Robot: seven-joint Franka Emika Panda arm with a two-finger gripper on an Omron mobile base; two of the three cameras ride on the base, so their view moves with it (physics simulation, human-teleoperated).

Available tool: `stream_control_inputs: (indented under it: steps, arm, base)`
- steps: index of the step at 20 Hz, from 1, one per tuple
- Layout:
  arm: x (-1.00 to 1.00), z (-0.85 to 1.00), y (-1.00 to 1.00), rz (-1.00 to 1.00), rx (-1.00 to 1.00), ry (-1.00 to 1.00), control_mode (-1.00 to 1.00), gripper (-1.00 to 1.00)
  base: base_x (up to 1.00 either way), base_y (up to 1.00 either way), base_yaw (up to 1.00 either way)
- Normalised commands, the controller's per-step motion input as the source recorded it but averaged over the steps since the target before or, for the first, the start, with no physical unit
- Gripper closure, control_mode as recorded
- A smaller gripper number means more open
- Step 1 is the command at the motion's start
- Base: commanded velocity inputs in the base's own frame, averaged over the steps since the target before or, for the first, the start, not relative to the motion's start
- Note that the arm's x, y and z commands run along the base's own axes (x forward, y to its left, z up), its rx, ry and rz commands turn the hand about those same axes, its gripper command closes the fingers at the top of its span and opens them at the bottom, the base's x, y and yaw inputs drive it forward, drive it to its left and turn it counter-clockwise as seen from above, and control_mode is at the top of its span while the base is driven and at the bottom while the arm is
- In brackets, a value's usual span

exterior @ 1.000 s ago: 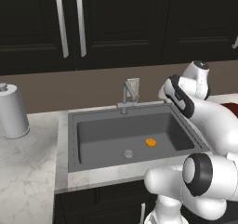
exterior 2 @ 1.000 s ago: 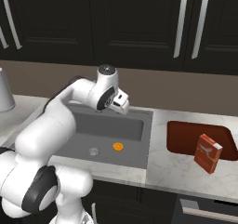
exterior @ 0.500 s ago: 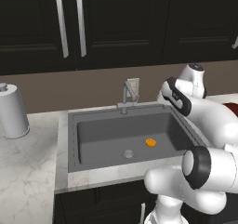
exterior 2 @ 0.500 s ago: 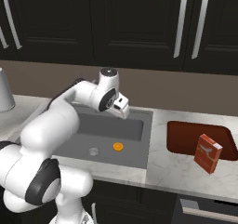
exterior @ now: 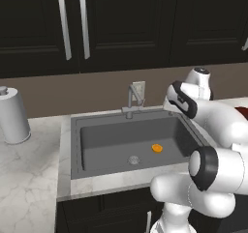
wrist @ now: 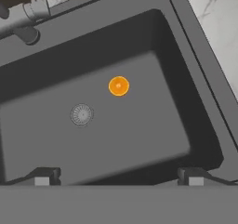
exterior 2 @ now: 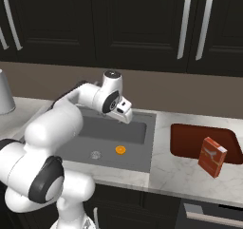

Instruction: Pick up all produce items and place them in the sink. Turn on the sink faucet to wash them. Then turn the sink off and put them in the tray.

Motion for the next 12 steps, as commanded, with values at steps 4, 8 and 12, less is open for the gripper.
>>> stream_control_inputs:
  steps: [4,8,12]
  arm:
    - [0.0,-0.19,-0.01,0.0,0.0,0.0,-1.0,-1.0]
    - [0.0,-0.2,0.0,0.0,0.0,0.0,-1.0,-1.0]
    - [0.0,-0.21,0.0,0.0,0.0,0.0,-1.0,-1.0]
  base:
    - [0.0,0.0,0.0]
    - [0.0,0.0,0.0]
    - [0.0,0.0,0.0]
